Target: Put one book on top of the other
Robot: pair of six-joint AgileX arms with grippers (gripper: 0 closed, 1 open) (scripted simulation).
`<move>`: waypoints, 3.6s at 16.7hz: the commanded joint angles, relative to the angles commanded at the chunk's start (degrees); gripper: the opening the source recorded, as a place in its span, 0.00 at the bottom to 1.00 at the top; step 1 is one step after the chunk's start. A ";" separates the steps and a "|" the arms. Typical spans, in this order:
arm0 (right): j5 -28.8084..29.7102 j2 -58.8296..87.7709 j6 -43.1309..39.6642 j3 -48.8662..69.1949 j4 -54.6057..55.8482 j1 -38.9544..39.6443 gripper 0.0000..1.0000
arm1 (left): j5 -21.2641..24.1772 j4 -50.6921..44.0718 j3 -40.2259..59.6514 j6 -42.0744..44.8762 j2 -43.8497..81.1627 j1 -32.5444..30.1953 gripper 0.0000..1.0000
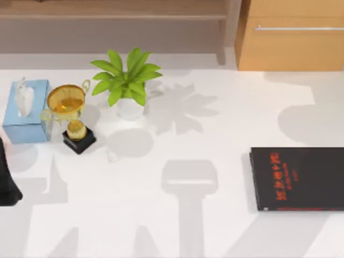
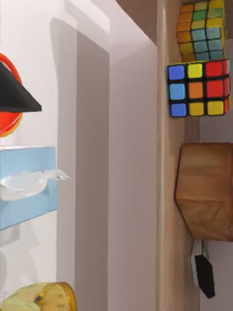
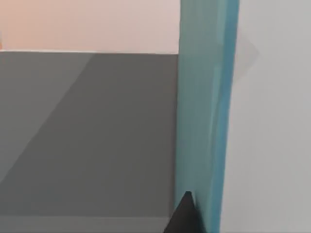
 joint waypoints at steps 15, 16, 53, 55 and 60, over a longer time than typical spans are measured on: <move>-0.55 -2.68 0.10 -1.66 -0.91 -0.69 0.00 | 0.00 0.00 0.00 0.00 0.00 0.00 1.00; -0.55 -2.43 0.18 -1.46 -0.86 -0.40 0.00 | 0.00 0.00 0.00 0.00 0.00 0.00 1.00; 60.04 -58.63 115.35 -80.37 -16.91 66.84 0.00 | 0.00 0.00 0.00 0.00 0.00 0.00 1.00; 59.85 -58.14 115.13 -80.40 -16.30 66.59 0.00 | 0.00 0.00 0.00 0.00 0.00 0.00 1.00; 59.25 -56.75 114.52 -80.47 -14.57 65.94 0.00 | 0.00 0.00 0.00 0.00 0.00 0.00 1.00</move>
